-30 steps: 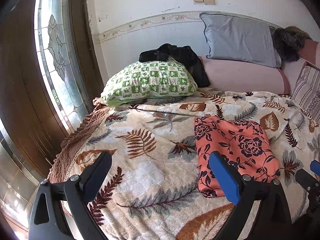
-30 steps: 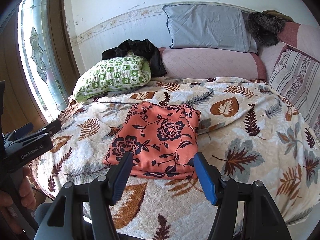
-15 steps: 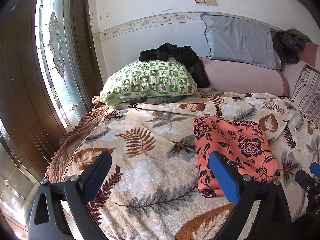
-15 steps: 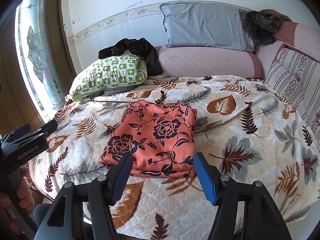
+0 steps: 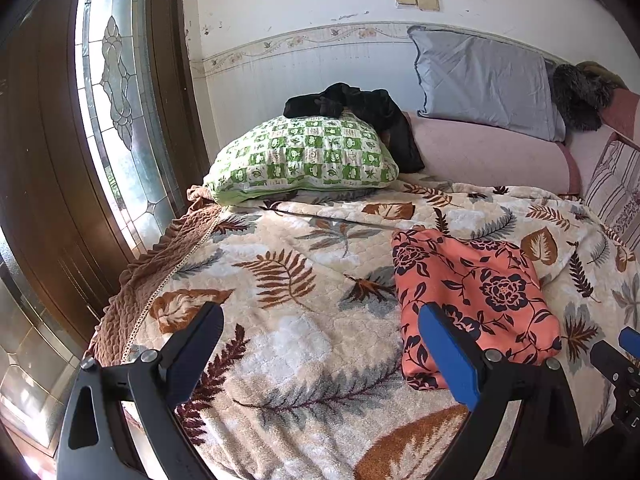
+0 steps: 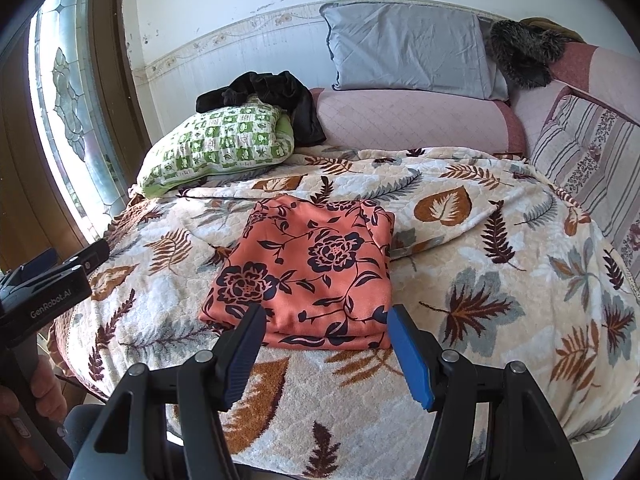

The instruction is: Fold small clothes

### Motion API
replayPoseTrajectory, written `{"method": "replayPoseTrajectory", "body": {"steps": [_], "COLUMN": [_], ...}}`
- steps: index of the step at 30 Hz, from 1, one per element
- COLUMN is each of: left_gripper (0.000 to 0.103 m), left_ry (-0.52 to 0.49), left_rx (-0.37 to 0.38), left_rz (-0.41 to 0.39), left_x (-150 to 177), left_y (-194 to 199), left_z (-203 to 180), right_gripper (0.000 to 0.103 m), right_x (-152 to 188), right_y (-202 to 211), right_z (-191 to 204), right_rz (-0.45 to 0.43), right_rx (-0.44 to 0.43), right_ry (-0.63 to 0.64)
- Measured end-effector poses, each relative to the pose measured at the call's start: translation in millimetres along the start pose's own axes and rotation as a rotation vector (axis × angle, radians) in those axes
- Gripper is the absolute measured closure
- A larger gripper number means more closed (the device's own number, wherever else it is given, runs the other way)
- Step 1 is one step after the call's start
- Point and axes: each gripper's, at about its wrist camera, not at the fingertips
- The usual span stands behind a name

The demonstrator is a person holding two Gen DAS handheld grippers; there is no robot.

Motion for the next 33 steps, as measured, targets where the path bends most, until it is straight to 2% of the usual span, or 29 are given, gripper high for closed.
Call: {"method": "replayPoseTrajectory", "body": {"steps": [18, 27, 33], "left_gripper": [0.005, 0.005, 0.005], "left_ry": [0.02, 0.037, 0.045], "left_rx": [-0.001, 0.004, 0.003], "left_rz": [0.002, 0.001, 0.003], "left_x": [4, 4, 5], "left_y": [6, 10, 10], "left_z": [9, 15, 18], "right_gripper": [0.036, 0.036, 0.036], "right_x": [-2, -9, -16], "right_y": [7, 8, 10], "right_z": [16, 14, 20], "right_rz": [-0.009, -0.032, -0.054], "right_rx": [0.024, 0.08, 0.076], "right_ry": [0.012, -0.046, -0.055]}}
Point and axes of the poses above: each gripper's, at about its wrist camera, not at the fingertips, and y roughly against the way its jaws point, z to its left, x to its underside, and after that the axes turned 13 degrees about -x, right-handed
